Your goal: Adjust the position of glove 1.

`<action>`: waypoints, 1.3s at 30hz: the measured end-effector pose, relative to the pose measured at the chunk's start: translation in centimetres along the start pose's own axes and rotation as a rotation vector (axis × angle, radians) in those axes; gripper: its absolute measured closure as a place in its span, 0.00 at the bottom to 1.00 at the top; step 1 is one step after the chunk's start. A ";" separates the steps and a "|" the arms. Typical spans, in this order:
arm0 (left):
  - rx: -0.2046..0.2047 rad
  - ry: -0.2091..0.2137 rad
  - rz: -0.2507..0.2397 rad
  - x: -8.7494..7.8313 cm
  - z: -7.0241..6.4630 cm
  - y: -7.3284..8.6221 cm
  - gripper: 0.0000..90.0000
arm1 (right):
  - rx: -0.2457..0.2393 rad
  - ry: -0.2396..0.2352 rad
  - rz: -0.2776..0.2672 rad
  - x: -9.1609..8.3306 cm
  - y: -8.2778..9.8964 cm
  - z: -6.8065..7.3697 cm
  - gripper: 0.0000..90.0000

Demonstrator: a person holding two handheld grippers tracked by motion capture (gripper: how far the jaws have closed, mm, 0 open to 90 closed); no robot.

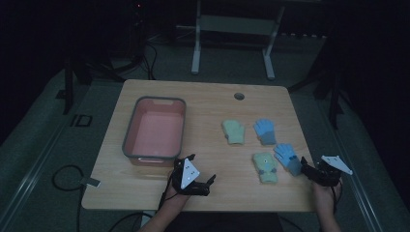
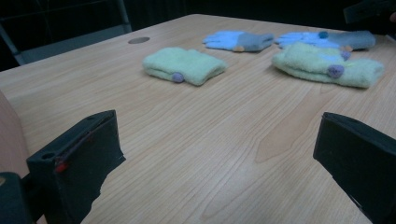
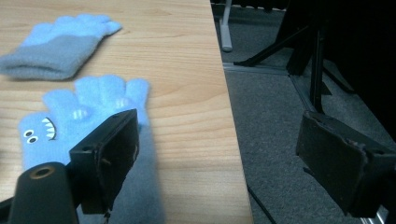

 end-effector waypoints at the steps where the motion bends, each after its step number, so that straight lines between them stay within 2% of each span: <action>1: -0.005 0.002 -0.004 0.0 0.0 0.0 0.01 | 0.006 -0.004 0.016 0.0 0.0 0.0 0.14; 4: -0.007 0.004 -0.003 -0.1 0.1 0.0 0.01 | 0.011 -0.006 0.025 0.0 0.1 0.0 0.14; 7: -0.009 0.005 -0.007 -0.1 0.1 0.0 0.01 | 0.005 -0.009 0.062 0.2 0.1 0.1 0.13; 12: -0.004 0.007 -0.008 -0.1 0.0 0.0 0.01 | 0.006 -0.027 0.070 0.0 0.0 0.1 0.13; 15: 0.009 0.004 -0.008 0.0 -0.1 0.0 0.01 | 0.019 -0.047 0.088 -0.1 -0.2 0.0 0.13; 17: 0.011 0.003 -0.008 0.0 -0.2 0.0 0.01 | 0.035 -0.049 0.123 -0.3 -0.5 -0.4 0.13; 18: 0.012 0.002 -0.008 0.0 -0.2 0.0 0.01 | 0.045 -0.046 0.119 -0.6 -0.8 -0.6 0.17; 20: 0.011 0.001 -0.008 -0.1 -0.2 0.0 0.01 | 0.063 -0.078 0.153 -0.7 -1.2 -0.9 0.17; 21: 0.012 0.002 -0.009 -0.1 -0.2 0.0 0.01 | 0.081 -0.112 0.175 -0.7 -1.3 -1.0 0.16; 22: 0.014 0.003 -0.008 0.0 -0.2 0.0 0.01 | 0.118 -0.166 0.196 -0.6 -1.5 -1.1 0.15; 24: 0.016 0.002 -0.008 0.0 -0.2 0.0 0.01 | 0.130 -0.180 0.188 -0.9 -1.9 -1.1 0.13; 29: 0.012 0.007 -0.007 0.0 -0.2 0.0 0.01 | 0.074 -0.205 0.188 -1.2 -3.0 -0.3 0.14; 34: 0.001 0.020 -0.004 0.0 0.0 0.0 0.01 | 0.053 -0.243 0.190 -1.0 -4.6 0.4 0.14; 39: -0.001 0.015 -0.009 -0.1 0.0 0.0 0.01 | 0.018 -0.269 0.204 -0.3 -5.5 1.3 0.14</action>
Point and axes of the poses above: each handheld gripper's, and its own axes: x roughly forward along the jaws, y roughly out of its underside, z roughly to its left, the point moved 3 cm from there along x, roughly forward along the jaws, and after that the axes turned 2 degrees about x, right-handed, at the moved point
